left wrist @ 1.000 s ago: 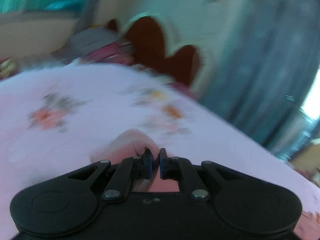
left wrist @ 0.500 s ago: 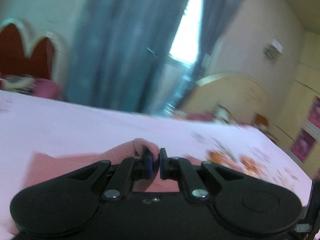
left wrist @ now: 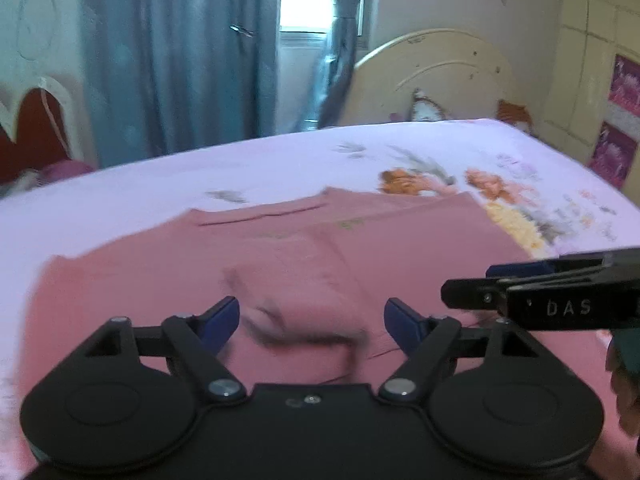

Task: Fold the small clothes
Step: 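Carry the cuff with the left tool across the sweater body and release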

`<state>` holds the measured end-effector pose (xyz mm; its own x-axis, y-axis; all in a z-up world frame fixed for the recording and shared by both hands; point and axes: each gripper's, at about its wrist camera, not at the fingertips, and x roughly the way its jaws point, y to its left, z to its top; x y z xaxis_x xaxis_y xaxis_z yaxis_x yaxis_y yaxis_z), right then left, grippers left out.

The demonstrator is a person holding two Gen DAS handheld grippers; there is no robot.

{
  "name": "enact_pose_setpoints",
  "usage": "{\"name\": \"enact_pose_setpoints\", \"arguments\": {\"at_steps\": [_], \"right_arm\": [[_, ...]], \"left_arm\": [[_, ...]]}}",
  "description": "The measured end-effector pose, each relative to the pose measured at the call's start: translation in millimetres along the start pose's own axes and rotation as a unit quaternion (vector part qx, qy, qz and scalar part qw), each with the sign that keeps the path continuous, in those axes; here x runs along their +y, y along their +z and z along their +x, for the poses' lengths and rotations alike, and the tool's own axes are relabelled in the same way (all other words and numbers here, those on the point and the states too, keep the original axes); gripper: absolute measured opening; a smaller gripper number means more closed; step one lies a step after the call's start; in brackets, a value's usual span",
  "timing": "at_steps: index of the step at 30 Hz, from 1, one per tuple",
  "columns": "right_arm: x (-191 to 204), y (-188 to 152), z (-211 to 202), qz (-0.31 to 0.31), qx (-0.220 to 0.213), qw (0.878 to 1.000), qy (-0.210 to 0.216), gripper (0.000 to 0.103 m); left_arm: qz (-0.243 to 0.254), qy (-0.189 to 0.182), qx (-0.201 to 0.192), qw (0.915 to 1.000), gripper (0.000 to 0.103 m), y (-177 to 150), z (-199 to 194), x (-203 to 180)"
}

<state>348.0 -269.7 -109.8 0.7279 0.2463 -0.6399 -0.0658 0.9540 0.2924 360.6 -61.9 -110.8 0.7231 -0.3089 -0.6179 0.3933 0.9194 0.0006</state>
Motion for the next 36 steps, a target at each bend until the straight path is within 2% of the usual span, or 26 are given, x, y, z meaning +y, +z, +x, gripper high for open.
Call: {"name": "enact_pose_setpoints", "arguments": {"at_steps": [4,9,13,17,18,19,20,21,23,24,26,28,32,36], "right_arm": [[36,1,11,-0.053,0.007,0.998,0.035,0.059],[72,-8,37,-0.126,0.025,0.991,0.04,0.059],[95,-16,55,-0.185,0.021,0.983,0.011,0.059],[104,-19,72,-0.213,0.022,0.977,-0.004,0.059],[101,-18,74,-0.208,0.019,0.978,-0.003,0.053],[100,-15,74,-0.202,0.016,0.979,-0.004,0.038],[97,-12,74,-0.19,0.015,0.982,-0.005,0.013],[91,-7,71,-0.171,0.01,0.985,-0.002,0.013],[76,5,65,-0.131,-0.002,0.991,-0.004,0.013],[65,11,59,-0.102,-0.011,0.995,-0.006,0.013],[42,23,45,-0.049,-0.031,0.998,-0.019,0.005],[15,29,36,0.001,-0.037,0.999,-0.027,0.005],[-16,16,41,0.035,-0.001,0.998,-0.054,0.005],[-38,7,49,0.08,0.042,0.995,-0.05,0.005]], "left_arm": [[-0.013,0.065,0.005,0.9978,0.078,-11,-19,35],[-0.026,0.147,0.038,0.9881,0.077,-40,-29,80],[-0.035,0.198,0.058,0.9778,0.073,-58,-34,105],[-0.045,0.225,0.066,0.9711,0.07,-67,-32,124],[-0.05,0.227,0.064,0.9705,0.069,-67,-31,127],[-0.055,0.23,0.06,0.9698,0.063,-65,-29,130],[-0.058,0.233,0.056,0.9692,0.05,-64,-28,133],[-0.062,0.234,0.051,0.969,0.045,-64,-24,135],[-0.075,0.238,0.04,0.9675,0.014,-62,-21,140],[-0.082,0.237,0.037,0.9673,0.013,-62,-19,143],[-0.095,0.24,0.032,0.9656,0.01,-62,-17,145],[-0.104,0.241,0.031,0.9645,0.01,-64,-16,145],[-0.1,0.225,0.034,0.9686,0.01,-63,-18,137],[-0.073,0.234,0.044,0.9685,0.014,-65,-11,133]]}}
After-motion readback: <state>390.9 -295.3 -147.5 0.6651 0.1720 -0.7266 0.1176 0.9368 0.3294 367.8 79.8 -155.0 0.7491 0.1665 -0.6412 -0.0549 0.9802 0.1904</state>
